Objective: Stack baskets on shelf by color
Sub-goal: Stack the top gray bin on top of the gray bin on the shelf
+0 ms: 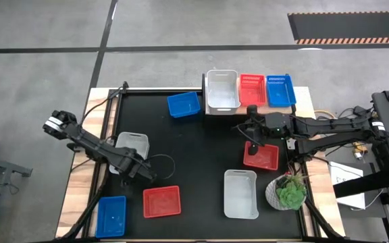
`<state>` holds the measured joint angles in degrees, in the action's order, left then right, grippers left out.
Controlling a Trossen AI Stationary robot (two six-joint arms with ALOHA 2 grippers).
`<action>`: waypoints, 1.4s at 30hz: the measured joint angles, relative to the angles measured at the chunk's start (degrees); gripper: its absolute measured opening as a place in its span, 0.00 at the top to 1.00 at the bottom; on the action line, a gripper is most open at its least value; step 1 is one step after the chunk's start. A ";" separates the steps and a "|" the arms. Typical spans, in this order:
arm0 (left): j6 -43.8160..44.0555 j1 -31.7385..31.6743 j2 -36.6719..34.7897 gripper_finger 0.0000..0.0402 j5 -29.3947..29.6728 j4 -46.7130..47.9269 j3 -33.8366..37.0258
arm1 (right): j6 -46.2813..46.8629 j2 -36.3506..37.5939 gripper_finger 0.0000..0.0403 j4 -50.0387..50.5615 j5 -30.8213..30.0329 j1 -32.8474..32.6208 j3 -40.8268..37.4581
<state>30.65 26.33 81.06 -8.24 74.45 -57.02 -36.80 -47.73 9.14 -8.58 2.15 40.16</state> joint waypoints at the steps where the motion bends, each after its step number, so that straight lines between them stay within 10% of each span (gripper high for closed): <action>1: 0.42 0.00 -0.02 0.56 -0.48 -0.54 0.36 | 0.01 0.03 0.98 0.13 0.00 0.00 0.00; 24: 6.11 0.70 0.13 1.00 0.30 -6.02 0.36 | 3.34 0.05 0.98 2.25 -0.44 0.02 0.00; 42: 11.48 0.66 8.40 1.00 19.37 12.80 -29.45 | 11.71 3.21 0.98 11.73 -0.48 0.02 0.00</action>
<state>42.14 26.99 89.45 11.13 87.26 -86.48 -25.09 -44.52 20.87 -9.06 2.17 40.16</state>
